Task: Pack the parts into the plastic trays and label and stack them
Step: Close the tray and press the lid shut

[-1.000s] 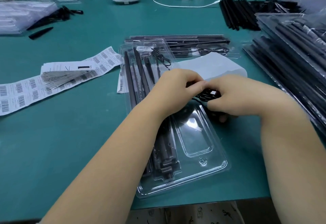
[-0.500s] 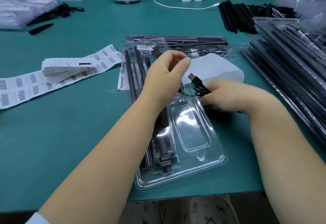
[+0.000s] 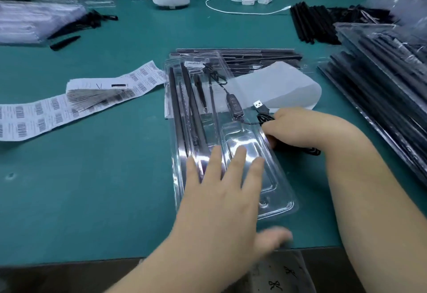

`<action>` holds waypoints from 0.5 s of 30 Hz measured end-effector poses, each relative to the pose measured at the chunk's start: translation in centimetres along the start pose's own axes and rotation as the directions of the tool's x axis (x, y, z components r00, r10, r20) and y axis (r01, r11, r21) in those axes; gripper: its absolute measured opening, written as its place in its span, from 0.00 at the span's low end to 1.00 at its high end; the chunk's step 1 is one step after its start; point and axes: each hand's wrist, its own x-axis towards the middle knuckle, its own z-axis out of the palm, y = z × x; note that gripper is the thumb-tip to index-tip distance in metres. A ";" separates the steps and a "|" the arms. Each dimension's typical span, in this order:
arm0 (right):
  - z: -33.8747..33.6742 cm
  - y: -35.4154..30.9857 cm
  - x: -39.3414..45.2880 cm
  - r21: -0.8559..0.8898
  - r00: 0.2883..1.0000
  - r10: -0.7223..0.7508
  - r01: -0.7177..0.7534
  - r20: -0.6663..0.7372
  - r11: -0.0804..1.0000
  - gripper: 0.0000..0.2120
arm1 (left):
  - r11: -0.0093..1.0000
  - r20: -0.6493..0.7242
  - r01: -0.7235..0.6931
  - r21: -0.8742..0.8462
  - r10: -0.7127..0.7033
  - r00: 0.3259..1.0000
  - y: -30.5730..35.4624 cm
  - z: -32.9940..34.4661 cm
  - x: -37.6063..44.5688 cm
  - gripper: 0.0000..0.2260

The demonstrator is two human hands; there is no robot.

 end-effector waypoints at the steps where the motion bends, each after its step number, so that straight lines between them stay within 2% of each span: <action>1: 0.0 0.1 0.0 0.032 1.000 0.007 -0.008 0.008 0.999 0.17 | 1.000 -0.082 0.002 -0.016 -0.004 0.997 -0.2 0.4 0.1 0.40; 3: -0.1 0.2 0.2 0.090 1.000 0.019 -0.020 0.014 0.996 0.17 | 0.996 -0.229 -0.036 -0.080 0.017 0.973 -0.7 1.2 0.1 0.36; 4: -0.1 0.3 0.3 0.111 1.000 0.021 -0.022 0.014 0.994 0.17 | 0.995 -0.260 -0.051 -0.085 0.027 0.965 -0.8 1.7 0.1 0.35; 7: -0.1 0.5 0.5 0.150 0.999 0.021 -0.026 0.034 0.988 0.20 | 0.997 -0.310 -0.042 -0.072 0.017 0.950 -0.7 2.3 0.1 0.34; 11: 0.0 0.5 0.7 0.115 1.000 0.012 -0.015 0.029 0.993 0.19 | 0.992 -0.345 -0.071 -0.100 0.032 0.938 -1.0 1.8 0.8 0.32; 13: 0.1 0.5 0.9 0.086 1.000 0.011 -0.011 -0.006 0.996 0.19 | 0.985 -0.398 -0.121 -0.121 0.063 0.915 -1.3 1.4 1.3 0.29; 15: 0.1 0.5 1.2 0.062 0.999 0.017 -0.015 -0.035 0.998 0.17 | 0.971 -0.478 -0.230 -0.067 0.171 0.862 -1.5 1.2 1.8 0.23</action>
